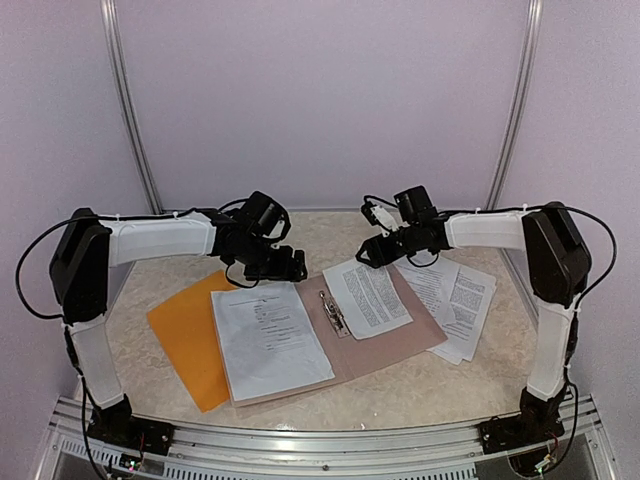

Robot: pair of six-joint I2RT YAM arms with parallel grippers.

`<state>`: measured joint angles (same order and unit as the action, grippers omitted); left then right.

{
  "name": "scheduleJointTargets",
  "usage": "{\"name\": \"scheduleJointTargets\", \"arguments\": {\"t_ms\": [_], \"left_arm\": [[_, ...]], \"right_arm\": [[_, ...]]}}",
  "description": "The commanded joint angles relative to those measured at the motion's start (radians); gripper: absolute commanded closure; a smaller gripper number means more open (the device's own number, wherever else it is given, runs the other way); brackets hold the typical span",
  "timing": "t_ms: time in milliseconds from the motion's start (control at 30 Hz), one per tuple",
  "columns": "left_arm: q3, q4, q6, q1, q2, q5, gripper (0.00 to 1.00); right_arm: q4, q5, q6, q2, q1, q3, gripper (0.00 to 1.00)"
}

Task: Put the files into the folder
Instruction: Place the file in the spring clip on the folder.

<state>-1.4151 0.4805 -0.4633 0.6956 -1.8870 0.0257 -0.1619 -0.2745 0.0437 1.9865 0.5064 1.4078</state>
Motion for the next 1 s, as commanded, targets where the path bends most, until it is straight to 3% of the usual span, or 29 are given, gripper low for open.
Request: {"name": "scheduleJointTargets", "arguments": {"t_ms": [0,233,733,967], "left_arm": [[-0.020,0.020,0.008,0.005,-0.018,-0.004,0.10],[-0.041,0.032,0.014,0.005,-0.032,-0.005,0.10],[-0.059,0.040,0.015,0.004,-0.050,-0.014,0.10],[-0.069,0.044,0.017,0.004,-0.059,-0.014,0.10]], "right_arm": [[-0.006,-0.019,-0.010,0.014,0.016,-0.031,0.37],[-0.042,0.027,-0.047,-0.003,0.015,-0.034,0.49],[-0.162,0.077,-0.151,-0.080,-0.015,-0.021,1.00],[-0.189,0.054,-0.158,-0.107,-0.018,-0.021,1.00]]}}
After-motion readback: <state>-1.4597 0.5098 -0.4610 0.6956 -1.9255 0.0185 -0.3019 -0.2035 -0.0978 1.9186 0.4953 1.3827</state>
